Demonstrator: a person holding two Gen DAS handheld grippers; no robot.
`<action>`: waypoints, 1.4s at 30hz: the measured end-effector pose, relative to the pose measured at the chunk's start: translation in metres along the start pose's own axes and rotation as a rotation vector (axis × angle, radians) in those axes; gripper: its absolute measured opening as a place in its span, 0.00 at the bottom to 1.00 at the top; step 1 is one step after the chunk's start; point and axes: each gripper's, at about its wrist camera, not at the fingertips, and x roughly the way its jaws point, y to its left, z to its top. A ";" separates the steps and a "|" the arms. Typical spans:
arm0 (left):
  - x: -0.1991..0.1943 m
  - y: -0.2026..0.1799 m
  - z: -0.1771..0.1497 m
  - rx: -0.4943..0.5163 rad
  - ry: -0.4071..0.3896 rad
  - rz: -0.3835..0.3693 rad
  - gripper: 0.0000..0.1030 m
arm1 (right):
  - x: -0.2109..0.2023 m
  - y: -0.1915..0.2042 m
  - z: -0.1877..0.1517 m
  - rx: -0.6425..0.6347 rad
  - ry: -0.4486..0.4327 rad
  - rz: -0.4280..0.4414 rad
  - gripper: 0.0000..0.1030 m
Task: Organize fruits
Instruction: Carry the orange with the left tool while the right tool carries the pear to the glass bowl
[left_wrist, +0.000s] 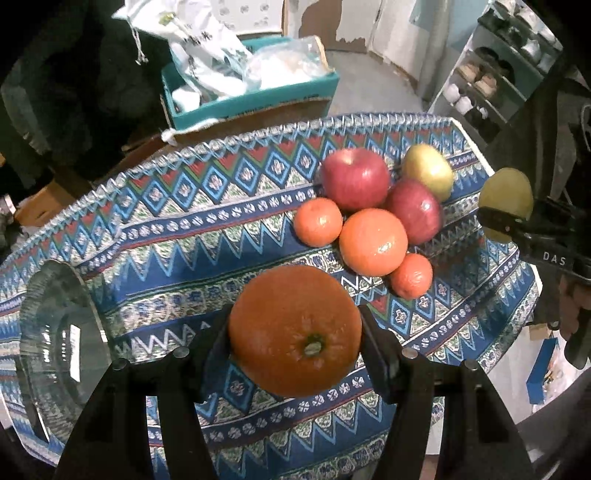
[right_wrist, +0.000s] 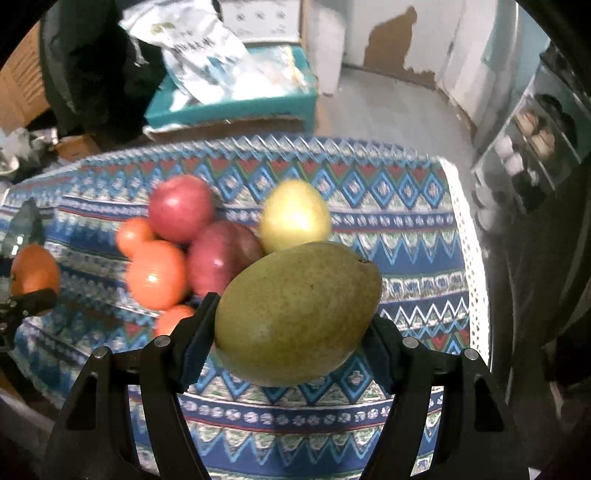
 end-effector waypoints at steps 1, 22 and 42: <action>-0.005 0.001 0.000 0.002 -0.007 -0.001 0.63 | -0.006 0.005 0.002 -0.005 -0.014 0.007 0.70; -0.105 0.039 -0.003 -0.048 -0.186 0.015 0.63 | -0.101 0.093 0.037 -0.122 -0.247 0.158 0.70; -0.144 0.103 -0.029 -0.141 -0.257 0.052 0.63 | -0.117 0.209 0.076 -0.267 -0.272 0.291 0.70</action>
